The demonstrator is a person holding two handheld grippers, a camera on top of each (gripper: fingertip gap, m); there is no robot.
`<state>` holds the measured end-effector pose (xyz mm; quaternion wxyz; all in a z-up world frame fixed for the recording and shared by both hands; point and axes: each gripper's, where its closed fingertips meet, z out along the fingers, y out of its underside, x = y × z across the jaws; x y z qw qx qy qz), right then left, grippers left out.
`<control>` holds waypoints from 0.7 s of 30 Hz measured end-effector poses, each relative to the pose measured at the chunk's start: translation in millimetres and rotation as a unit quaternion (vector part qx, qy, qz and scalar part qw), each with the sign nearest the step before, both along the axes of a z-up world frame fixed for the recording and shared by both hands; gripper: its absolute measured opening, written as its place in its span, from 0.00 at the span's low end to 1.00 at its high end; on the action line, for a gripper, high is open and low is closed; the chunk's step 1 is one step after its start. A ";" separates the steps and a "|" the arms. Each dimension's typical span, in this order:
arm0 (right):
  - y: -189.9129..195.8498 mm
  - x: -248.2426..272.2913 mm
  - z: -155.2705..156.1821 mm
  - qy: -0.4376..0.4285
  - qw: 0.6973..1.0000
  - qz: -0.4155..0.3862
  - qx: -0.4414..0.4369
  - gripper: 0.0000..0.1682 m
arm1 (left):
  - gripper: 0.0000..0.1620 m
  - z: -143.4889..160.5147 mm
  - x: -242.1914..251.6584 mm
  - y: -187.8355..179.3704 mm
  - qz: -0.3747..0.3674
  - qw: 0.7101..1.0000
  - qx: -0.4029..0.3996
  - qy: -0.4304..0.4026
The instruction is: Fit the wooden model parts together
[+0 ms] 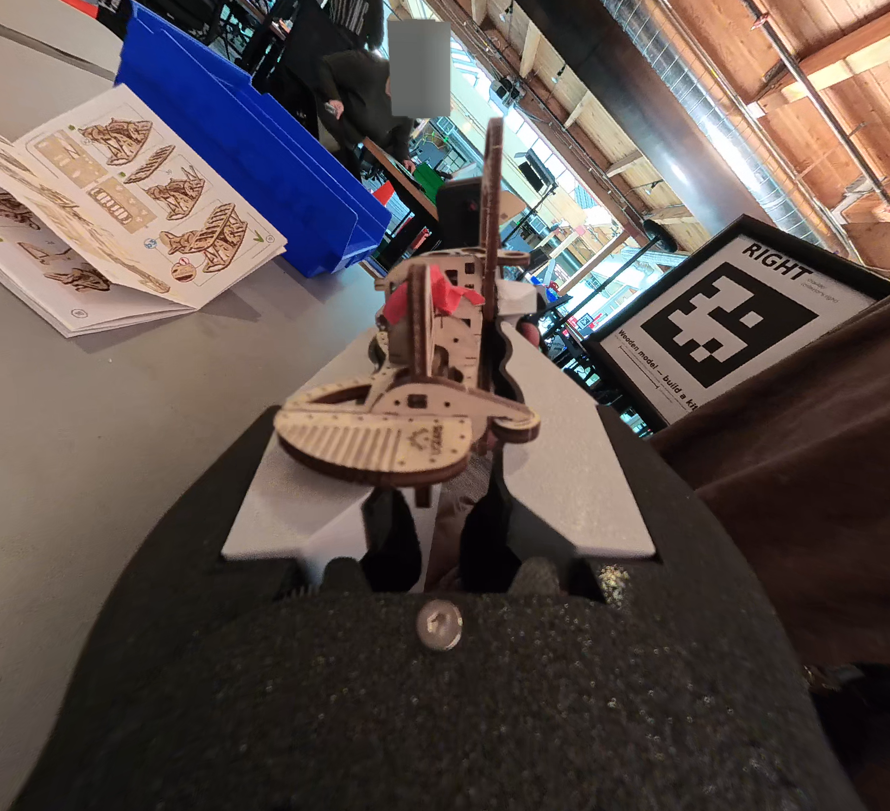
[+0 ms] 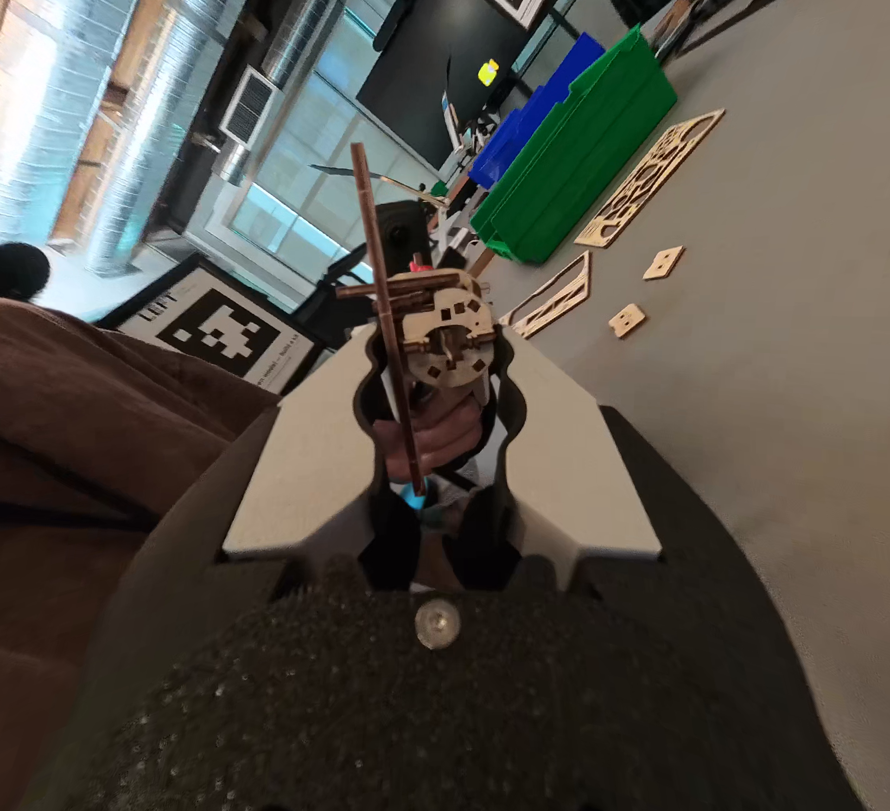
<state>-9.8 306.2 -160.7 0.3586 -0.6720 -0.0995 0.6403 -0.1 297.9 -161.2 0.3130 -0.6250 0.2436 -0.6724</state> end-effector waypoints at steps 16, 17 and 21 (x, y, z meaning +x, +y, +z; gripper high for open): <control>14.1 101.6 -62.1 -0.177 0.978 -0.102 0.037 0.25 | 0.21 -34.1 -25.0 50.1 0.085 0.981 0.006 0.175; 13.2 109.6 -70.4 -0.205 0.972 -0.108 0.045 0.24 | 0.21 -36.4 -28.2 57.4 0.100 0.977 -0.003 0.190; 12.1 124.0 -83.9 -0.231 0.965 -0.116 0.046 0.22 | 0.21 -45.9 -31.4 76.4 0.139 0.964 -0.059 0.219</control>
